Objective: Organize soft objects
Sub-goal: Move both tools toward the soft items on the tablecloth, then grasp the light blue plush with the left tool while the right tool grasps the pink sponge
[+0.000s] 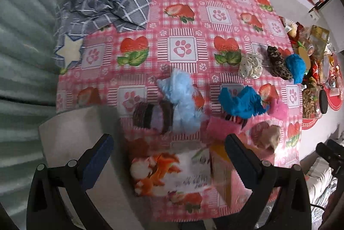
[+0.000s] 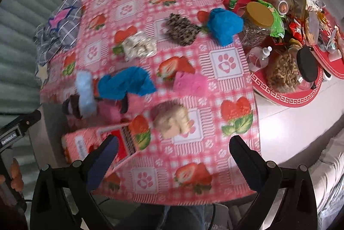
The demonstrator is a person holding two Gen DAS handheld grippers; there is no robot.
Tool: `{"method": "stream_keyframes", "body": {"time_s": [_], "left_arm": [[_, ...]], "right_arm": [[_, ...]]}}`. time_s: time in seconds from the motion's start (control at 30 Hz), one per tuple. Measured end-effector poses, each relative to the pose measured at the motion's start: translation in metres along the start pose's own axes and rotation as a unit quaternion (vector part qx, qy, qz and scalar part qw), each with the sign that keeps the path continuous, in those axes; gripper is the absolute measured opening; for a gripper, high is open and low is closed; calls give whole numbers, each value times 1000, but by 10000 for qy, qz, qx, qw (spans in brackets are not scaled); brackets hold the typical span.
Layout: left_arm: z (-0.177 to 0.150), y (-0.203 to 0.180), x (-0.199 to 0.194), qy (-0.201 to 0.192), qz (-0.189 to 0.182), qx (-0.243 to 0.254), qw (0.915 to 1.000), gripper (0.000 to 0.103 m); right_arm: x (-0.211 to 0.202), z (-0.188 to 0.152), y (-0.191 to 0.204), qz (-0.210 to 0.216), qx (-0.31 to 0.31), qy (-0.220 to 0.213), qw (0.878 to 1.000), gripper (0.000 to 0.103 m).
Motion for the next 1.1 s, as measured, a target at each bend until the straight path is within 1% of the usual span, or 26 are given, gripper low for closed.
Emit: {"method": "stream_keyframes", "body": {"time_s": [0.13, 0.27, 0.37, 0.47, 0.53, 0.63, 0.77, 0.9, 1.0, 1.03, 1.07, 1.1], "left_arm": [[21, -9, 31, 327, -99, 52, 9994, 103], [35, -16, 63, 626, -59, 158, 9979, 103], [41, -22, 87, 838, -87, 196, 9962, 103], [47, -21, 112, 1089, -132, 131, 9939, 103], [50, -21, 124, 1173, -76, 116, 9930, 103], [52, -22, 143, 1304, -9, 95, 9914, 103], [53, -21, 162, 1414, 61, 57, 9899, 103], [51, -24, 174, 1509, 94, 130, 9884, 103], [49, -27, 180, 1533, 255, 209, 9876, 103], [48, -27, 182, 1541, 241, 204, 9875, 101], [46, -36, 189, 1515, 111, 196, 9882, 100], [45, -36, 191, 1502, 56, 165, 9885, 99]], "right_arm": [[14, 28, -14, -32, 146, 46, 9999, 103], [32, 47, -25, -126, 217, 157, 9996, 103], [53, 54, -28, -142, 215, 341, 9991, 103], [78, 58, -27, -182, 119, 497, 9985, 103], [96, 61, -27, -243, 138, 566, 9980, 103], [122, 69, -32, -323, 370, 616, 9969, 103], [148, 74, -34, -341, 597, 684, 9953, 103], [167, 76, -28, -477, 503, 746, 9948, 103], [180, 77, -22, -560, 439, 813, 9942, 103], [184, 76, -20, -618, 389, 834, 9938, 103], [187, 75, -20, -675, 344, 845, 9935, 103], [189, 74, -19, -741, 296, 837, 9933, 103]]}}
Point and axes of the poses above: each gripper's, at about its wrist camera, not at the fingertips, and x roughly the way its jaws point, y to its left, z to its top, the point moved 3 cm from there along x, roughly the way its jaws point, and after that the axes turned 10 degrees about x, right-handed, at the moved point
